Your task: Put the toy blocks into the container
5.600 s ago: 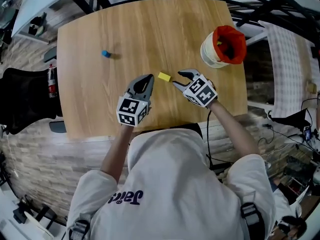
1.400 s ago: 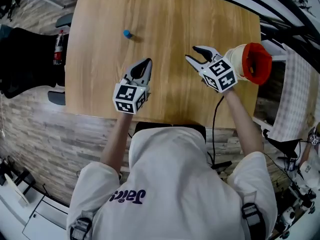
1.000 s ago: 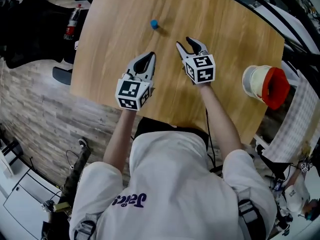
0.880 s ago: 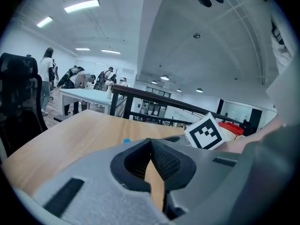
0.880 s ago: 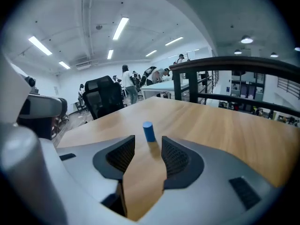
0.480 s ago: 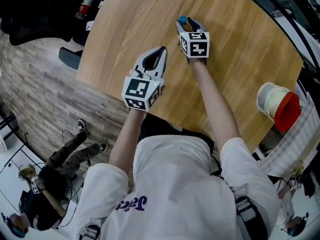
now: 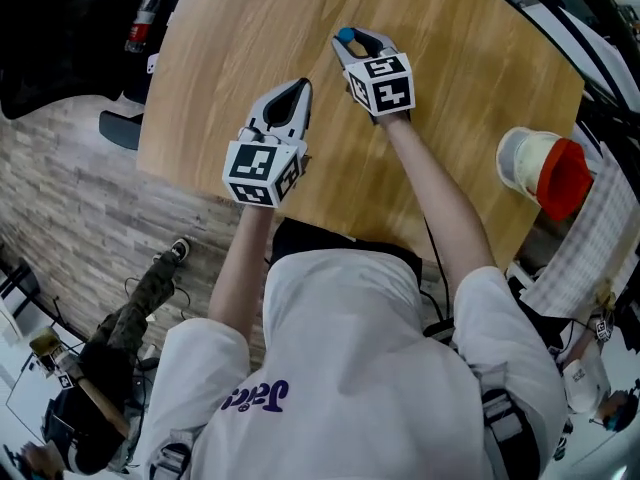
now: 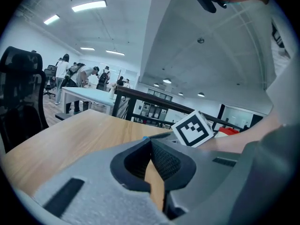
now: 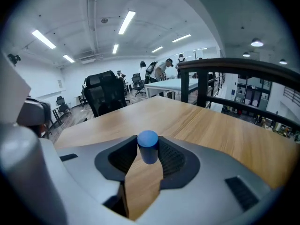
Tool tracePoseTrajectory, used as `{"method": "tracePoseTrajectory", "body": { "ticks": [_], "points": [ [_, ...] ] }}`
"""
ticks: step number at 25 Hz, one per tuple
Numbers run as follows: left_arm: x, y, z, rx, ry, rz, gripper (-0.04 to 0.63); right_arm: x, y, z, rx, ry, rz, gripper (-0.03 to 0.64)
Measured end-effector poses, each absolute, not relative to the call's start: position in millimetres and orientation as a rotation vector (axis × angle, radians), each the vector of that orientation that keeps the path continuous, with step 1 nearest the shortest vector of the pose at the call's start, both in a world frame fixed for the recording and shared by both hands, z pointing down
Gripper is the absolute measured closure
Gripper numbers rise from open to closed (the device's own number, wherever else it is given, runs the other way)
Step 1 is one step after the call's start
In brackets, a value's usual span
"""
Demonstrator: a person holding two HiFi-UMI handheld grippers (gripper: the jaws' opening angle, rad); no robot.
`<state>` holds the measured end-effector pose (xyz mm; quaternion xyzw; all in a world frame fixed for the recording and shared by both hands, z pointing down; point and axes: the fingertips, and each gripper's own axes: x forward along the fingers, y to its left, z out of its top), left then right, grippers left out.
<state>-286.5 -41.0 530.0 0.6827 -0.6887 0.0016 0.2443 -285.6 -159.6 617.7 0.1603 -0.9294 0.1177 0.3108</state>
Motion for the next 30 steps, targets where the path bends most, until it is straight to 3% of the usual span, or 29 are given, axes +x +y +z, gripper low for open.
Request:
{"method": "tracePoseTrajectory", "body": {
  "ticks": [18, 30],
  "points": [
    [-101, -119, 462, 2.361, -1.469, 0.046, 0.589, -2, -141, 446, 0.716, -2.511, 0.200, 0.472],
    [46, -153, 439, 2.583, -1.127, 0.074, 0.589, 195, -186, 419, 0.876, -2.264, 0.144, 0.472]
  ]
}}
